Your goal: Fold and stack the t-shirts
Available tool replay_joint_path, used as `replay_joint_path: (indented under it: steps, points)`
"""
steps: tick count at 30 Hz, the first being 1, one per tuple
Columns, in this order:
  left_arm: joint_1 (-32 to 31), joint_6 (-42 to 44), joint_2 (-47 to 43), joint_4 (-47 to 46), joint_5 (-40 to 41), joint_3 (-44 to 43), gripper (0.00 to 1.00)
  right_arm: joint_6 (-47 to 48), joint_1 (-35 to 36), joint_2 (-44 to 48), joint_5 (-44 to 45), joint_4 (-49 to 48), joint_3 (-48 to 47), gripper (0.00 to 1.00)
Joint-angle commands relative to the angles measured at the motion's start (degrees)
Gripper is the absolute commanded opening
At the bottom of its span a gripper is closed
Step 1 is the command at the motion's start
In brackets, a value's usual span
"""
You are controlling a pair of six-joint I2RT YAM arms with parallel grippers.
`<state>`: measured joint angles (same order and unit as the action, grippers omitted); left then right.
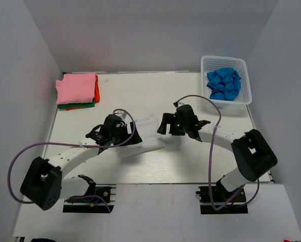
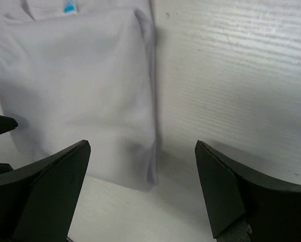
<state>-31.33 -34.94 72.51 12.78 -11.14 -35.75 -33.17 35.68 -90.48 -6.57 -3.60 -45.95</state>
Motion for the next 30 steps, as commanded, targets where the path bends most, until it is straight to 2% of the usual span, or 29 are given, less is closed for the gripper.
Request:
replay_joint_path:
  steps: [1, 5, 8, 13, 22, 25, 26, 28, 29, 30]
  points:
    - [0.04, -0.47, -9.29, 6.73, 8.92, -1.18, 1.0, 1.79, 0.0, 6.27, 2.97, 0.87, 0.42, 0.9]
    - [0.04, -5.22, -14.75, 9.81, 16.21, 2.78, 1.0, 1.53, 0.0, 10.58, 1.47, -1.67, 4.11, 0.9]
    - [1.27, -7.77, -14.77, 10.33, 20.77, 4.11, 1.0, 2.05, -0.09, 11.72, 0.15, -2.29, 5.52, 0.9]
    - [1.27, -10.32, -6.87, 14.12, 25.64, -0.72, 1.0, 3.81, 0.0, 13.57, 0.5, -1.24, 5.79, 0.9]
    - [1.27, -12.52, 4.03, 10.08, 32.85, -1.61, 1.0, 4.43, -0.17, 14.1, -0.02, -1.5, 5.35, 0.9]
    - [1.27, -10.25, 8.69, 9.37, 31.01, -3.45, 0.92, 4.43, -0.26, 14.01, -0.29, -1.15, 5.26, 0.9]
    - [1.27, -9.28, 9.66, 8.07, 29.69, -4.06, 0.84, 4.6, -0.09, 14.1, -0.46, -1.32, 5.26, 0.9]
    - [1.27, -8.57, 12.55, 7.09, 29.07, -4.07, 0.77, 4.6, -0.09, 14.1, -0.46, -1.33, 5.09, 0.9]
    - [1.27, -8.57, 13.52, 6.48, 28.46, -4.59, 0.68, 4.6, -0.43, 13.93, -0.38, -1.59, 5.09, 0.9]
    - [1.27, -7.96, 14.49, 6.47, 28.45, -4.59, 0.63, 4.6, -0.26, 13.84, -0.46, -1.94, 5.17, 0.9]
